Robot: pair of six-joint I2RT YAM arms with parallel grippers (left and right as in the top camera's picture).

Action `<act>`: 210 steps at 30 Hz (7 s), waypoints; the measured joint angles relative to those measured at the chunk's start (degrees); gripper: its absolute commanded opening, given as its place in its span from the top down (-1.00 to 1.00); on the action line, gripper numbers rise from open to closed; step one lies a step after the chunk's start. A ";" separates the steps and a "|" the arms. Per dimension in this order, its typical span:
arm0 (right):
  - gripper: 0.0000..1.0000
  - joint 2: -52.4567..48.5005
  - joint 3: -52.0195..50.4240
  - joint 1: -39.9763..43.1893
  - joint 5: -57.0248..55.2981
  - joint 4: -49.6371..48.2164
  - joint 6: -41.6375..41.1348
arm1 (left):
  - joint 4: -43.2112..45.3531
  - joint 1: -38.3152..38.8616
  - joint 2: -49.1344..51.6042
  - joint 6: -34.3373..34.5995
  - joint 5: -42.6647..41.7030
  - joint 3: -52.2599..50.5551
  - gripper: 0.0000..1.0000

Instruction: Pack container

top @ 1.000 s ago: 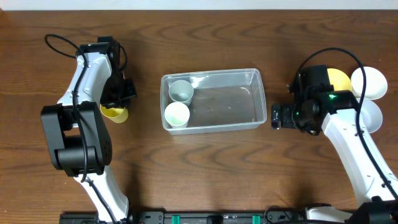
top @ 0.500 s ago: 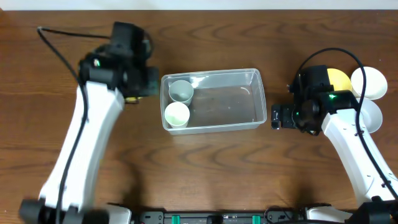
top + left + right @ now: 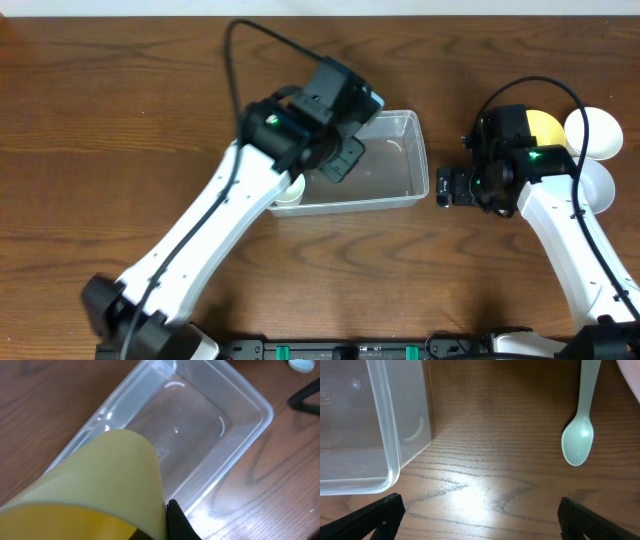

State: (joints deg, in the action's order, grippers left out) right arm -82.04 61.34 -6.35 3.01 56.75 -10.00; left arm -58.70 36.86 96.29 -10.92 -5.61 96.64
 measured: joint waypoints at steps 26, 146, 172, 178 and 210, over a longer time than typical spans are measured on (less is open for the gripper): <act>-0.99 0.00 0.00 0.00 0.00 0.04 0.00 | 4.48 -0.02 23.08 -8.66 10.21 0.00 0.88; 0.98 -21.49 44.46 -0.63 -4.92 7.28 11.13 | -10.56 -40.92 -8.98 17.97 -5.68 -3.02 -0.96; 0.97 -34.36 42.05 -25.00 -1.14 10.78 6.95 | -10.97 -40.92 -8.98 17.97 -5.84 -3.02 -0.96; 0.88 -38.05 41.94 -24.35 -1.62 9.38 6.75 | -11.02 -40.92 -8.98 17.97 -5.84 -3.02 -0.96; -0.24 -16.22 43.76 17.40 -8.85 17.09 -1.57 | -11.21 -40.92 -8.98 17.97 -5.86 -3.02 -0.96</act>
State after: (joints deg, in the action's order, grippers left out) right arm -98.26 105.10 11.05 -5.85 73.84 -11.57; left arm -69.91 -4.05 87.31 7.05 -11.46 93.62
